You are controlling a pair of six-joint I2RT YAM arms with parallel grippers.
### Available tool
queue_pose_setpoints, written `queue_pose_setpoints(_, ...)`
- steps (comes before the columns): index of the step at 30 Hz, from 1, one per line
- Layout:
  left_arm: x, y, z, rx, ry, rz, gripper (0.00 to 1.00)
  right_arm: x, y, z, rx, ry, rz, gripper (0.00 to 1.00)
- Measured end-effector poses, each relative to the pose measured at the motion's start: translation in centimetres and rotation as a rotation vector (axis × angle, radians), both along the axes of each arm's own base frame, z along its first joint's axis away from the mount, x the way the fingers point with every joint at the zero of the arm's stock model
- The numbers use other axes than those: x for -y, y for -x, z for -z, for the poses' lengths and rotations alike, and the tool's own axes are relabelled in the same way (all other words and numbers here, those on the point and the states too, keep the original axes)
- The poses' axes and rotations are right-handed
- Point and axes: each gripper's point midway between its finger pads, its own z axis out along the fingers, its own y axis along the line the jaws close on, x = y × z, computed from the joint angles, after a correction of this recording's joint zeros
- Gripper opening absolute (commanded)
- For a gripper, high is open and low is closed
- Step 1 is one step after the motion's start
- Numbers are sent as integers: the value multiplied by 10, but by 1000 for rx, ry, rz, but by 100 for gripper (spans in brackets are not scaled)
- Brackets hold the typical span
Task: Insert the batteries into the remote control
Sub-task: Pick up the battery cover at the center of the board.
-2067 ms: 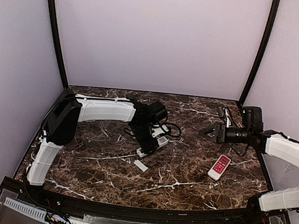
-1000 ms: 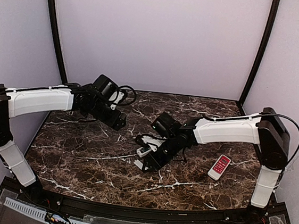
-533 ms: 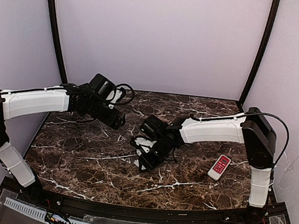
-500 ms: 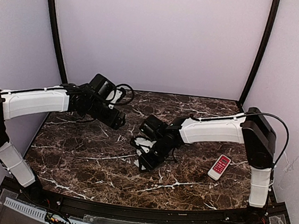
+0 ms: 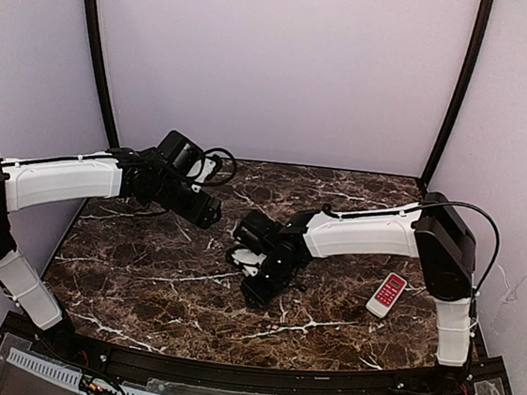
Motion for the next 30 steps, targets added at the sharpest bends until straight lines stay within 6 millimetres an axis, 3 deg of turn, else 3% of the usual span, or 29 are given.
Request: queue_pose_setpoints(30, 2, 0, 0, -2, 9, 7, 82, -8, -12, 2, 43, -2, -1, 38)
